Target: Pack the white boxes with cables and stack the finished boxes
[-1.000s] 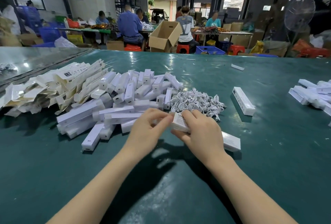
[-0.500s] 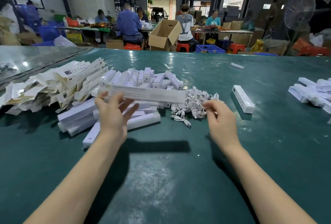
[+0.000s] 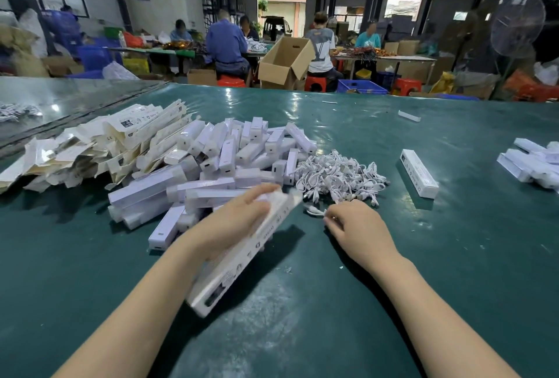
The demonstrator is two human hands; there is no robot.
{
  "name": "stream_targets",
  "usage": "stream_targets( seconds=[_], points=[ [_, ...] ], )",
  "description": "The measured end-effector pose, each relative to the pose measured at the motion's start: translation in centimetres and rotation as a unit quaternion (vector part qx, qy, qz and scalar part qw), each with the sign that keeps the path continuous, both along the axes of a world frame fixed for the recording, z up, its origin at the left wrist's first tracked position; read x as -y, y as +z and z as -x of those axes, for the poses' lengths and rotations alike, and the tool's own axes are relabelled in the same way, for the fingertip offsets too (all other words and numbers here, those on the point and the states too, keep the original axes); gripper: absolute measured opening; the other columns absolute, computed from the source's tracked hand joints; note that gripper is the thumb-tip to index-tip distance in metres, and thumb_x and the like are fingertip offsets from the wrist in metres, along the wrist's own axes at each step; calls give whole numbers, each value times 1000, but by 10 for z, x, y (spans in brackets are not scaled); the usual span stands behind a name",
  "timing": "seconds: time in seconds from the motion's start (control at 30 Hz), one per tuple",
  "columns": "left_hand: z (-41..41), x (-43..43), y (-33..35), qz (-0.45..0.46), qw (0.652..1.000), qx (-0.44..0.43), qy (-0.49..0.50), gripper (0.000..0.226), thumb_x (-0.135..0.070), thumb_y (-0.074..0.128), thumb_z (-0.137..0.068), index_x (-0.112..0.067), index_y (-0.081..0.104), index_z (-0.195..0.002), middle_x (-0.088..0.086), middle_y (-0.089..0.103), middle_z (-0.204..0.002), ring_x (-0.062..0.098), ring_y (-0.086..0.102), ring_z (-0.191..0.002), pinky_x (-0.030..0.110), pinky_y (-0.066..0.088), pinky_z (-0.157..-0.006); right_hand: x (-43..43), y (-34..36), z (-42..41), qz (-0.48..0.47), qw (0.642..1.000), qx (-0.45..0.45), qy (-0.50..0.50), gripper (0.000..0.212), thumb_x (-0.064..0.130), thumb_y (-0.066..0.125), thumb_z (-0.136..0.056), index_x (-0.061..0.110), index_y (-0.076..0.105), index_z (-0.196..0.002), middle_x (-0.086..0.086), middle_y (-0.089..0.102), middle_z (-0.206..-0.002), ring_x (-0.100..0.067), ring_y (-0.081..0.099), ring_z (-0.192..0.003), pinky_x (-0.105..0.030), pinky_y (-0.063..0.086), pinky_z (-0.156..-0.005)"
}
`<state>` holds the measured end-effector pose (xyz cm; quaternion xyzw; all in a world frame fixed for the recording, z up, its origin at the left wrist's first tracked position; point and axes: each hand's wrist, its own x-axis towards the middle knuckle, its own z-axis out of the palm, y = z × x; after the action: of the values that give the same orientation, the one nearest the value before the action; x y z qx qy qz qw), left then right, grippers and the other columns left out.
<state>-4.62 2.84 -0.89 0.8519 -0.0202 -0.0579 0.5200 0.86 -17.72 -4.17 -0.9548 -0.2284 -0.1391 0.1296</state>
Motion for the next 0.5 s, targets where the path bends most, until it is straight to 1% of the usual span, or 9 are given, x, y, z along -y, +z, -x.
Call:
stream_targets(
  seconds=[0.03, 0.07, 0.1, 0.13, 0.2, 0.23, 0.33, 0.43, 0.5],
  points=[
    [2, 1, -3, -64, 997, 0, -37, 31, -28, 39, -97, -52, 41, -117, -5, 55, -115, 6, 54, -90, 12, 40, -68, 1, 1, 1, -25, 1000, 14, -10, 19, 24, 45, -94, 15, 62, -95, -1, 64, -96, -23, 51, -95, -32, 37, -73],
    [3, 1, -5, -98, 993, -1, -61, 30, -35, 41, -96, -57, 36, -116, -5, 54, -119, 3, 52, -96, 9, 36, -72, 2, 2, 2, -46, 998, 23, -20, 15, 20, 46, -93, 13, 60, -95, -4, 64, -93, -25, 52, -92, -33, 38, -71],
    [4, 2, -5, -107, 992, -5, -72, 29, -41, 43, -94, -61, 34, -113, -2, 56, -115, 4, 52, -94, 8, 36, -74, 1, 3, 3, -61, 997, 25, -31, 13, 16, 46, -92, 12, 56, -98, -6, 64, -91, -28, 53, -89, -35, 40, -69],
    [5, 2, -6, -105, 991, -4, -78, 28, -44, 45, -92, -63, 35, -111, 1, 57, -105, 6, 51, -86, 12, 36, -74, 0, 3, 4, -68, 997, 20, -42, 15, 12, 45, -90, 12, 53, -103, -9, 63, -92, -31, 53, -88, -36, 42, -68],
    [5, 4, -7, -114, 988, 9, -104, 28, -46, 47, -90, -65, 35, -107, -1, 48, -84, 4, 43, -67, 14, 35, -66, -2, 1, 5, -48, 997, -2, -58, 27, 5, 42, -87, 12, 51, -111, -9, 62, -99, -31, 53, -95, -37, 44, -70],
    [5, 5, -7, -122, 985, 15, -117, 29, -46, 48, -90, -66, 36, -106, -3, 44, -79, 4, 39, -62, 13, 34, -62, -3, 1, 4, -32, 998, -12, -61, 31, 4, 42, -84, 12, 53, -112, -7, 60, -103, -30, 52, -99, -36, 45, -73],
    [4, 12, -8, -132, 980, 24, -146, 31, -42, 51, -90, -61, 38, -111, -1, 40, -76, 7, 37, -62, 16, 32, -60, -4, 2, 3, -32, 996, -53, -62, 34, 4, 44, -80, 16, 61, -108, -5, 58, -108, -29, 53, -103, -34, 45, -80],
    [3, 18, -9, -169, 972, 27, -161, 38, -40, 51, -91, -47, 42, -127, -1, 38, -74, 11, 37, -64, 24, 31, -64, -4, 3, 4, -50, 996, -57, -54, 16, 13, 49, -81, 19, 59, -92, -1, 54, -94, -28, 53, -95, -32, 40, -74],
    [4, 19, -9, -190, 969, 25, -158, 43, -40, 50, -90, -48, 37, -131, -3, 37, -71, 10, 37, -63, 26, 31, -64, -4, 5, 5, -39, 997, -44, -45, 6, 16, 50, -82, 22, 50, -80, 1, 53, -87, -27, 54, -89, -32, 38, -66]
  ],
)
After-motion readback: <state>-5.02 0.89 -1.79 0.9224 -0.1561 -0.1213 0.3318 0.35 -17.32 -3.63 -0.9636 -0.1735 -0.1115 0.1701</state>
